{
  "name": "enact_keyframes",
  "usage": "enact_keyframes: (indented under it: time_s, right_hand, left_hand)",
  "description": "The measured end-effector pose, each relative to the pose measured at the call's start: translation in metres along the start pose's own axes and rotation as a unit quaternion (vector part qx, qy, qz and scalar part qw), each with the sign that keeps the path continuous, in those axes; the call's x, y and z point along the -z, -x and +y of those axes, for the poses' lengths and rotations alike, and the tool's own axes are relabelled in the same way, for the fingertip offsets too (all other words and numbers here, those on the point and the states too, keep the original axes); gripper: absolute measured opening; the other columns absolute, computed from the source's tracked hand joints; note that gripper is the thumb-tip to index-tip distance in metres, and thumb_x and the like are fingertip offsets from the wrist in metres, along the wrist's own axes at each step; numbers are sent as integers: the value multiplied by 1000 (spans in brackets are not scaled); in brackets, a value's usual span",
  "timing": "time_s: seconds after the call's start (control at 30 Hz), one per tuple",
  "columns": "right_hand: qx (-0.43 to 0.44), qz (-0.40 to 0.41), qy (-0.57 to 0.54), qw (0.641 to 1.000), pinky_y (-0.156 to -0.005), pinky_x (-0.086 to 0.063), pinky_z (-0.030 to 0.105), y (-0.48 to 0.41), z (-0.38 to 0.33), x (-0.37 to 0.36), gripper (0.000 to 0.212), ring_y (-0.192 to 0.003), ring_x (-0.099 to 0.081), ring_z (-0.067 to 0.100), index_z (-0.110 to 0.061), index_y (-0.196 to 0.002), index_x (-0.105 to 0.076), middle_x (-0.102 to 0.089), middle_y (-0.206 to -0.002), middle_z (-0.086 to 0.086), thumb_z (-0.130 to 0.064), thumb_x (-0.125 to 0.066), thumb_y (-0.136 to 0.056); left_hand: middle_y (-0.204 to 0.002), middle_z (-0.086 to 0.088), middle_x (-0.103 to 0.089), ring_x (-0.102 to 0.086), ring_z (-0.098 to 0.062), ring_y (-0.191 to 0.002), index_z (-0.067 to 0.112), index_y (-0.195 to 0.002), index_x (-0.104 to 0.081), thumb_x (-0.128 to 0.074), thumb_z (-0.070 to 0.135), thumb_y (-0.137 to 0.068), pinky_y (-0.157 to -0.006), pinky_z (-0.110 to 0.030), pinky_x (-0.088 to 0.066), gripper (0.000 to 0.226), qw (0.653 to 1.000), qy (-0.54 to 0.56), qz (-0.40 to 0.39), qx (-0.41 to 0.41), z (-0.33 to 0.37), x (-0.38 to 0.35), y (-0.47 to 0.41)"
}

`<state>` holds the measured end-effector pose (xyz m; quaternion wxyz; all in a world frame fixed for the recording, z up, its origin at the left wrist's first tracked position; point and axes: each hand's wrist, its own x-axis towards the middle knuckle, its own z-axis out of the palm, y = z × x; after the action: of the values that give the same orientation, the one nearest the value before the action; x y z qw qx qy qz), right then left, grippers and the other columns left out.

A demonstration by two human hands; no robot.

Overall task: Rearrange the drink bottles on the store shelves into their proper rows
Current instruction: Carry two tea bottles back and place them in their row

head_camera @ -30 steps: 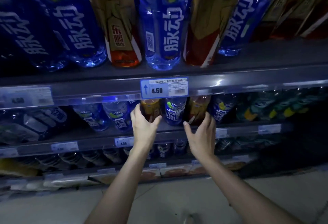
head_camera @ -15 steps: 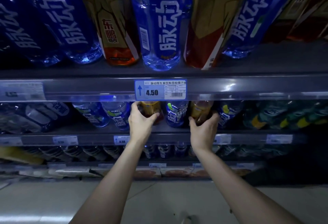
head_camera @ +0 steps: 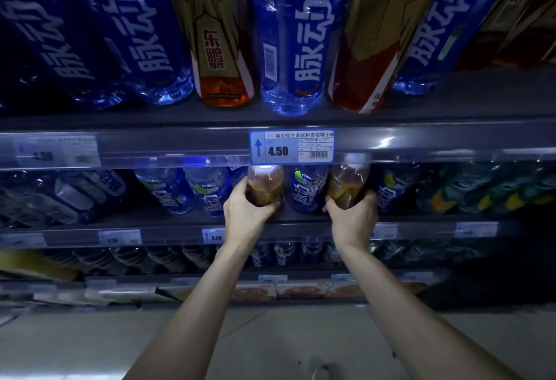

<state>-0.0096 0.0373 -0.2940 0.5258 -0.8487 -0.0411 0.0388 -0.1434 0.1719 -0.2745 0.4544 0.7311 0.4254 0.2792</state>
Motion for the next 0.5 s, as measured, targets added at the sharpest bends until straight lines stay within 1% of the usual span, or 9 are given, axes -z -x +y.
enact_keyframes:
  time_s: [0.1, 0.23, 0.3, 0.33, 0.37, 0.43, 0.5]
  right_hand:
    - [19, 2, -12, 1000, -76, -39, 29, 5, 5, 4, 52, -91, -51, 21, -10, -101, -47, -57, -100, 8, -23, -86, -69]
    - [49, 1, -13, 999, -79, -38, 25, 13, 5, 12, 58, -95, -49, 18, -7, -108, -49, -57, -105, 10, -23, -87, -68]
    - [57, 6, -21, 998, -79, -38, 23, 19, -1, 17, 60, -97, -52, 20, -7, -111, -50, -58, -107, 10, -23, -87, -68]
    - [62, 8, -26, 998, -79, -38, 20, 22, -4, 21, 60, -98, -55, 22, -8, -112, -50, -59, -107, 9, -24, -87, -68]
    - [71, 10, -35, 997, -77, -38, 13, 26, -7, 25, 58, -98, -56, 21, -9, -112, -52, -59, -106, 7, -24, -87, -68]
    - [88, 7, -57, 994, -72, -36, 1, 36, -14, 37, 55, -94, -59, 15, -18, -110, -53, -61, -103, 1, -27, -87, -68]
    - [98, 1, -63, 993, -71, -36, -2, 47, -20, 52, 52, -88, -59, 5, -27, -106, -51, -62, -100, -5, -35, -85, -68]
  left_hand:
    - [-104, 14, -68, -61, 4, -96, 29, -112, -62, -89, 30, -56, -85, -22, -51, 62, 1000, 25, -9, -4, -1, 6, 8]
    - [-110, 13, -67, -62, 4, -95, 30, -116, -61, -90, 28, -58, -81, -19, -53, 64, 998, 49, -35, -12, 8, 13, 17]
    - [-112, 12, -66, -63, 3, -96, 29, -118, -61, -90, 28, -59, -81, -19, -54, 66, 997, 54, -50, -22, 14, 17, 24]
    - [-113, 12, -66, -63, 4, -96, 28, -119, -60, -91, 29, -58, -80, -18, -53, 68, 996, 57, -60, -26, 17, 20, 28]
    - [-112, 12, -66, -63, 4, -96, 29, -119, -60, -92, 32, -57, -78, -16, -53, 70, 995, 59, -73, -27, 19, 23, 32]
    - [-109, 12, -67, -62, 6, -94, 30, -117, -60, -92, 38, -53, -73, -12, -51, 72, 993, 61, -102, -25, 25, 29, 39]
    - [-105, 13, -69, -62, 7, -92, 32, -114, -61, -92, 45, -49, -72, -12, -50, 73, 991, 59, -121, -28, 32, 35, 48]
